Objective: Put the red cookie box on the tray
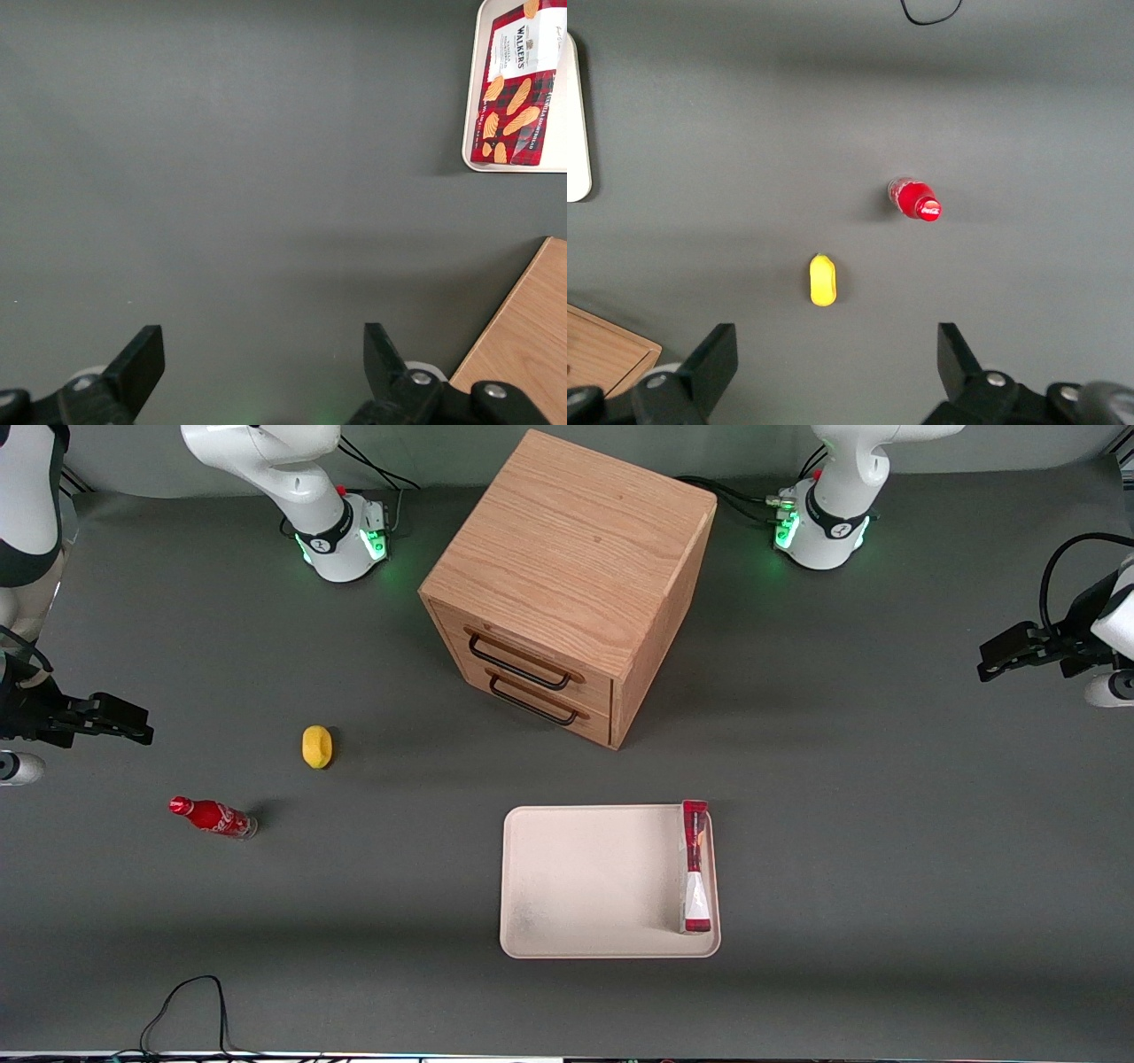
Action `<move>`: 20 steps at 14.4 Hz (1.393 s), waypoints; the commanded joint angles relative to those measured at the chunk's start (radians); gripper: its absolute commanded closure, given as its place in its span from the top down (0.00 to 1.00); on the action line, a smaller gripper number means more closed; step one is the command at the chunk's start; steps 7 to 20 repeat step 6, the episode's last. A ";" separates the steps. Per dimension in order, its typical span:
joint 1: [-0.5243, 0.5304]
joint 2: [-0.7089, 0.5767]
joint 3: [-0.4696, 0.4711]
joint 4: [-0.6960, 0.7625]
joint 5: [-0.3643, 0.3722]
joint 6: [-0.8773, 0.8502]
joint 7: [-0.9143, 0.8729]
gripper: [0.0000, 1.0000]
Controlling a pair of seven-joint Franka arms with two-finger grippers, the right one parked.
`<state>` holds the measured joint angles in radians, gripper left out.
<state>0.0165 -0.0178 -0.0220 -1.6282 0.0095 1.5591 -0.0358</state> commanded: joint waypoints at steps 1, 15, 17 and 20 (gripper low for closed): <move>0.017 -0.013 -0.019 -0.001 -0.014 -0.007 0.017 1.00; 0.014 -0.013 -0.019 -0.001 -0.014 -0.008 0.022 1.00; 0.014 -0.013 -0.019 -0.001 -0.014 -0.008 0.022 1.00; 0.014 -0.013 -0.019 -0.001 -0.014 -0.008 0.022 1.00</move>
